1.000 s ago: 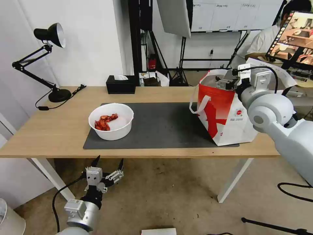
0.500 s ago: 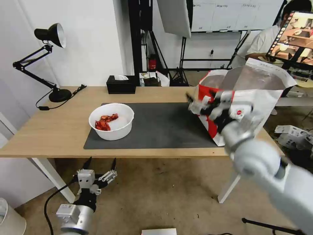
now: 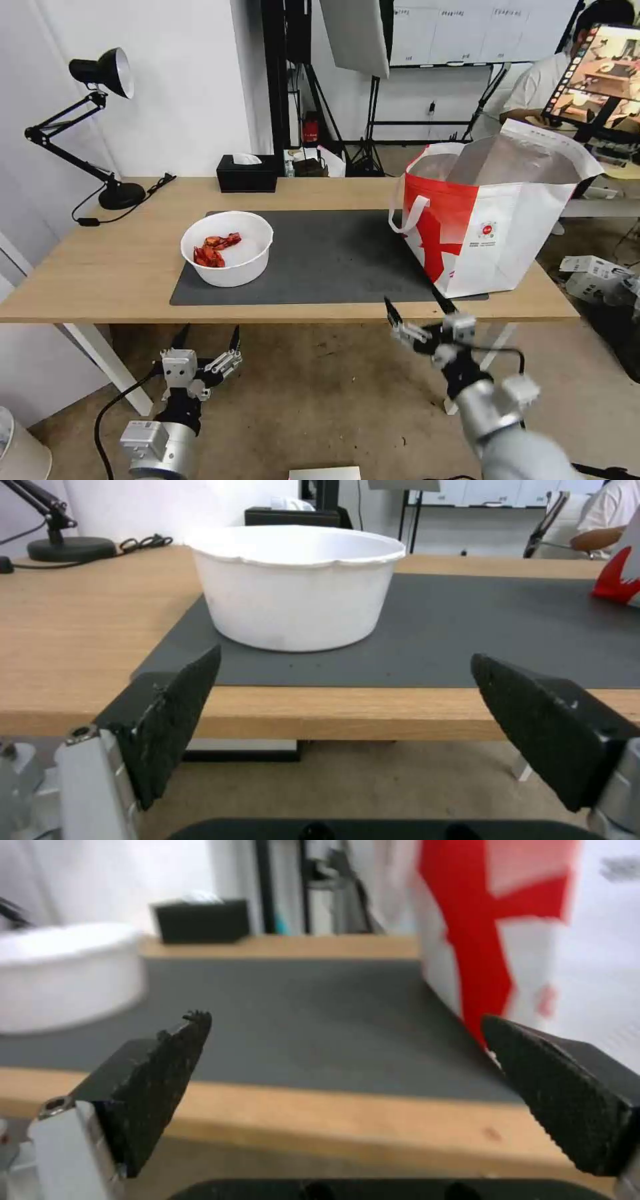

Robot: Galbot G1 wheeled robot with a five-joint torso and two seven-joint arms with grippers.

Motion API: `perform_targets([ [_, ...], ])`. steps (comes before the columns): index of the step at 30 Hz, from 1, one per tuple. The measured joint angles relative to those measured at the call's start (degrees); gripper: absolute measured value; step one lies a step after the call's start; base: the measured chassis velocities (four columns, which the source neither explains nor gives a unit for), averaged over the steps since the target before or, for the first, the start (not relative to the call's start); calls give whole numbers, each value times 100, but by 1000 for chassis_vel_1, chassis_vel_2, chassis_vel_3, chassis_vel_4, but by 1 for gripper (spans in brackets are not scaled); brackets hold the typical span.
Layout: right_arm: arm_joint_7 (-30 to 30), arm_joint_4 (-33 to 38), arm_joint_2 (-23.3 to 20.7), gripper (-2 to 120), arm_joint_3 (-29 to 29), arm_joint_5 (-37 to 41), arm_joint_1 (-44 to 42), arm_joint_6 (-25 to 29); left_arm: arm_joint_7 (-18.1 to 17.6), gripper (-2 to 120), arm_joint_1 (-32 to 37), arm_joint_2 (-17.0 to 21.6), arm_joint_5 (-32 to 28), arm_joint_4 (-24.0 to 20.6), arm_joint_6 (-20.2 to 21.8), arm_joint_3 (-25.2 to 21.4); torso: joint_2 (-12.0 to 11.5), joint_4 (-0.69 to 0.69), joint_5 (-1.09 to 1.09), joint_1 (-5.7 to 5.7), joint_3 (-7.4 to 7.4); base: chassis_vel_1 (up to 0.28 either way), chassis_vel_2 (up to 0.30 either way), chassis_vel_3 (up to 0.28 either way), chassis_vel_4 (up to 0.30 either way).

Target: Pick up the trash from the table and place it into the takeout bag.

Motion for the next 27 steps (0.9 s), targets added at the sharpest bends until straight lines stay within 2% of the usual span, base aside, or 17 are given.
perform_targets([
  [8, 138, -210, 168, 100, -103, -126, -215, -60, -1, 100, 4, -34, 38, 41, -60, 27, 0, 1, 0, 0, 0, 0, 0, 0, 0],
  [27, 158, -327, 175, 100, -160, -111, -146, -108, -1, 100, -15, 10, 30, 164, -64, -10, 0, 1, 0, 0, 1, 0, 0, 0, 0],
])
